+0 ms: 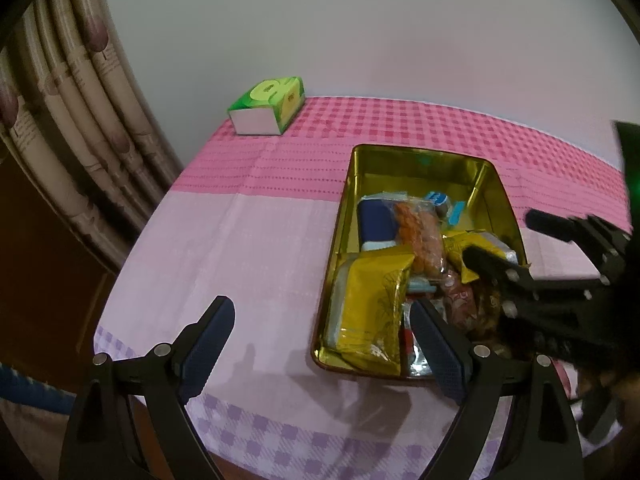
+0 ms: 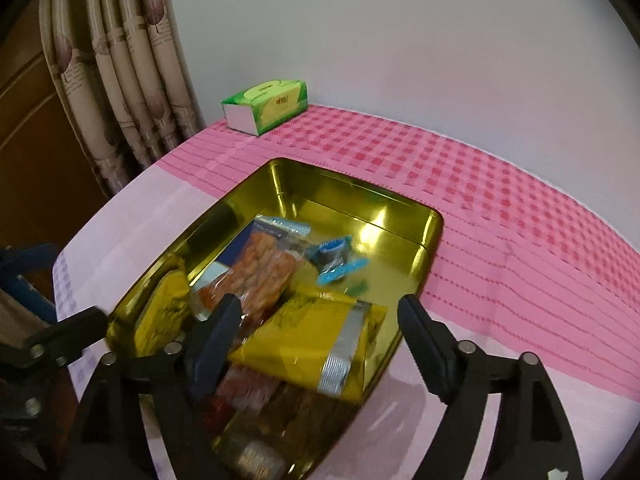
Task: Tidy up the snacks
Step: 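Carry the blue-white candy into the toffee tin and release it with the right gripper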
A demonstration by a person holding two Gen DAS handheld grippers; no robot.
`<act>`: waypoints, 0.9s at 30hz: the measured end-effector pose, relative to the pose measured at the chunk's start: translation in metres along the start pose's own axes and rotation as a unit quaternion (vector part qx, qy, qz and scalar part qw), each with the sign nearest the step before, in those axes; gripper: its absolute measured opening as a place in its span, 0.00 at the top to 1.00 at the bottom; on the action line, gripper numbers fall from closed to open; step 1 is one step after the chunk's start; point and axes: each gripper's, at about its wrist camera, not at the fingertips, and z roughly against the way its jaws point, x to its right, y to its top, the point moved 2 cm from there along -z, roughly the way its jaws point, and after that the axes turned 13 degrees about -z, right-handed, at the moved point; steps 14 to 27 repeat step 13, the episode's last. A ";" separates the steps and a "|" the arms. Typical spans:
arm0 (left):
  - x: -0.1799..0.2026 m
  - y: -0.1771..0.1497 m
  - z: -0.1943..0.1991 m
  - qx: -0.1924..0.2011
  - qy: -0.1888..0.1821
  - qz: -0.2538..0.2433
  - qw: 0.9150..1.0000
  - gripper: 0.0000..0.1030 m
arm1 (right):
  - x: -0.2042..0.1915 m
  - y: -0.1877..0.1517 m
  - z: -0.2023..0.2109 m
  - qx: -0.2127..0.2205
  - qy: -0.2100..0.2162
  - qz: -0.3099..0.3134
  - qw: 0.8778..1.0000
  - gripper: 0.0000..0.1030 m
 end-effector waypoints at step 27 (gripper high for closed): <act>0.008 -0.003 0.017 0.009 -0.001 0.014 1.000 0.13 | 0.003 -0.025 0.043 0.011 -0.023 0.002 1.000 0.13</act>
